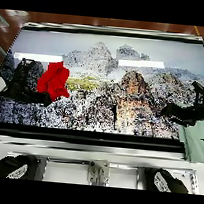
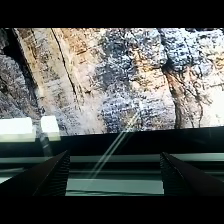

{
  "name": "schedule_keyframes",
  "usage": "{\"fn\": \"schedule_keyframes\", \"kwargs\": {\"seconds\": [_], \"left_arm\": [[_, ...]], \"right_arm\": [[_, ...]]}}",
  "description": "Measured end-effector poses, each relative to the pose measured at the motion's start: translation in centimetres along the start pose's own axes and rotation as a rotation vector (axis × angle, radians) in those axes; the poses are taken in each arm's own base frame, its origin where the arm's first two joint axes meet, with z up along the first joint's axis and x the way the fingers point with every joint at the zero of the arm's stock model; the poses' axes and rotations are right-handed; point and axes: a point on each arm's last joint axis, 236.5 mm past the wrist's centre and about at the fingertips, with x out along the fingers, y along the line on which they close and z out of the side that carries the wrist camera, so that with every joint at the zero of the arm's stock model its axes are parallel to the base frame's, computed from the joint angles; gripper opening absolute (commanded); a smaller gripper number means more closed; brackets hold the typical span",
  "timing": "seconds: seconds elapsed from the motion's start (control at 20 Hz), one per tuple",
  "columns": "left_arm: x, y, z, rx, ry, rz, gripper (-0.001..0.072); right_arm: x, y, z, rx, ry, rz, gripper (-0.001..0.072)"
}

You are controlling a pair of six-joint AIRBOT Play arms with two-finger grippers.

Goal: Fold the shirts.

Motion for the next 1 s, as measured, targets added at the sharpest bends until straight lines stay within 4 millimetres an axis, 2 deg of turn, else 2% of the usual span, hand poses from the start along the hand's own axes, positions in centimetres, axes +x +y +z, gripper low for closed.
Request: {"fn": "schedule_keyframes", "kwargs": {"seconds": [0.75,1.0], "left_arm": [[0.00,0.00,0.00,0.000,0.000,0.000,0.0669],[0.02,-0.07,0.23,-0.007,-0.009,-0.003,0.0669]], "right_arm": [[0.00,0.00,0.01,0.000,0.000,0.000,0.0687],[-0.02,-0.08,0.88,0.006,-0.037,-0.003,0.0686]]}}
